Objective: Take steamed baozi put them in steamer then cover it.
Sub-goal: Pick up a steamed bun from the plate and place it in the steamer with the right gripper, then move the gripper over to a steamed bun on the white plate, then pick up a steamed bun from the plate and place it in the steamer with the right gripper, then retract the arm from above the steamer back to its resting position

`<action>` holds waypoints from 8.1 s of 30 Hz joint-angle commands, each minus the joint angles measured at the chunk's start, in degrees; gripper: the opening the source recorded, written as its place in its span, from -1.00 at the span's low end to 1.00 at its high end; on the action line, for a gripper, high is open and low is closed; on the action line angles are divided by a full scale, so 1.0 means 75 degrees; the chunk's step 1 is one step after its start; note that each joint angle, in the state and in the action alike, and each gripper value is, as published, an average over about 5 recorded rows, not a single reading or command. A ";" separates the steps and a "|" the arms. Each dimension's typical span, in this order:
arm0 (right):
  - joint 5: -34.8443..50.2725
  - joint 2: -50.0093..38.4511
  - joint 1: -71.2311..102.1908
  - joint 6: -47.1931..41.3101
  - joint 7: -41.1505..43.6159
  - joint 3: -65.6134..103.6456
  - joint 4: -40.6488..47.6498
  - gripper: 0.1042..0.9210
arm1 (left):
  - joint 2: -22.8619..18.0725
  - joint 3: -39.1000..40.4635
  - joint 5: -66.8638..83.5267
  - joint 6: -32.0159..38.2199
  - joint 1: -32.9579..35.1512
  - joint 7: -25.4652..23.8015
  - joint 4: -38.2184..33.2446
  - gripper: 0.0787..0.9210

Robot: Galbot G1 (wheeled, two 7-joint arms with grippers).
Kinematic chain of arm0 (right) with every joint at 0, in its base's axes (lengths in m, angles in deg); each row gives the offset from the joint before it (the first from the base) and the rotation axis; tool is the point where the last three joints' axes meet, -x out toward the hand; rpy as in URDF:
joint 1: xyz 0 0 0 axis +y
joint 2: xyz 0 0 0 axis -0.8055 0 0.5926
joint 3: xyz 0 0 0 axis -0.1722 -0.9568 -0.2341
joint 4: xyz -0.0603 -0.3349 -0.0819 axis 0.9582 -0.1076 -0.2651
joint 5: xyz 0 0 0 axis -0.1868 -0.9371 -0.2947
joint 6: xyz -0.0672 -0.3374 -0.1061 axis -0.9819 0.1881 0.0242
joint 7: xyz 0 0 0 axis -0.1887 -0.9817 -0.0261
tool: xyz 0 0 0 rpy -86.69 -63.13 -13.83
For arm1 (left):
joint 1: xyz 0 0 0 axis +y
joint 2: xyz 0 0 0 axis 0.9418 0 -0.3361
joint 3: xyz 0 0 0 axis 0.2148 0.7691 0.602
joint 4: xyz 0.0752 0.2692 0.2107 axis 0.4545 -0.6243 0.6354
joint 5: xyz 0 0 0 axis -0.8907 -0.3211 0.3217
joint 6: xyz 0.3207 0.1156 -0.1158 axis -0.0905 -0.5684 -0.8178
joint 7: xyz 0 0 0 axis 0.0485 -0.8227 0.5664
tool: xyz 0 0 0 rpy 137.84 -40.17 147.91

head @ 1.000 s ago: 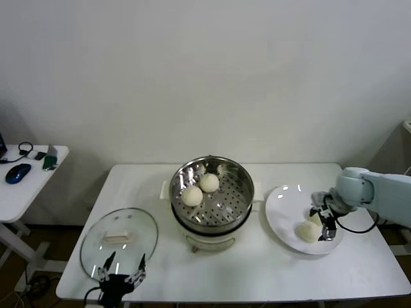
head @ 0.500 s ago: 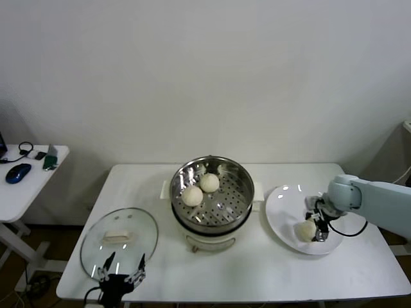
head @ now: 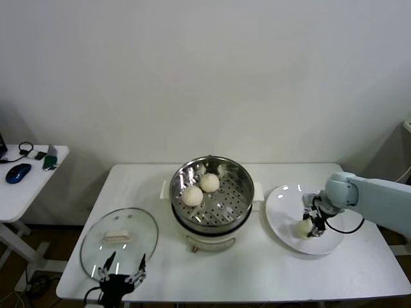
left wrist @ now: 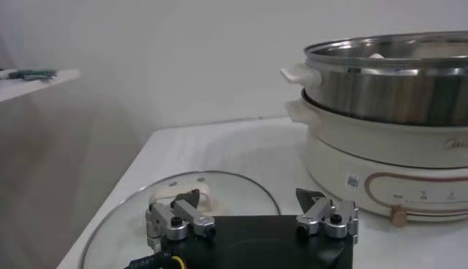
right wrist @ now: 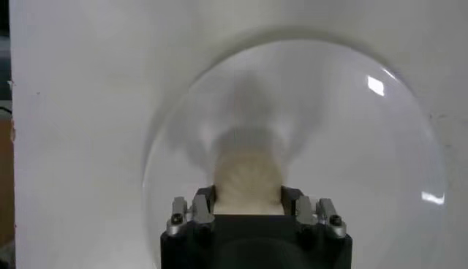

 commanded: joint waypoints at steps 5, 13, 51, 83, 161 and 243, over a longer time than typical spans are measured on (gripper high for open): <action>0.0568 0.1041 -0.4418 0.2175 0.1085 -0.1926 -0.0526 0.22 | 0.0027 0.0006 -0.0030 0.0005 0.0023 0.0006 -0.0051 0.77; 0.0759 0.2437 -0.5792 0.4487 0.1221 -0.1094 -0.1501 0.22 | 0.0023 -0.0033 -0.0050 -0.0004 0.0001 0.0016 -0.0082 0.77; -0.2907 0.4562 -0.1748 0.5617 -0.0138 -0.0265 -0.0681 0.22 | -0.0017 -0.0200 -0.0012 0.0003 0.0006 0.0027 0.0008 0.77; 0.1788 0.3083 -0.4294 0.4031 0.1567 -0.1589 0.0637 0.76 | 0.0010 -0.0056 -0.0023 -0.0042 0.0033 0.0005 -0.0121 0.77; 0.3243 0.1468 -0.5737 0.1185 0.1417 -0.2732 -0.0211 0.28 | 0.0145 -0.0115 0.0019 -0.0071 0.0044 -0.0079 -0.0113 0.77; 0.3148 -0.0767 1.1302 0.0872 -0.6066 1.5081 -0.2711 0.76 | 0.0667 -0.0293 0.0016 0.1049 -0.0869 -0.0236 0.0152 0.77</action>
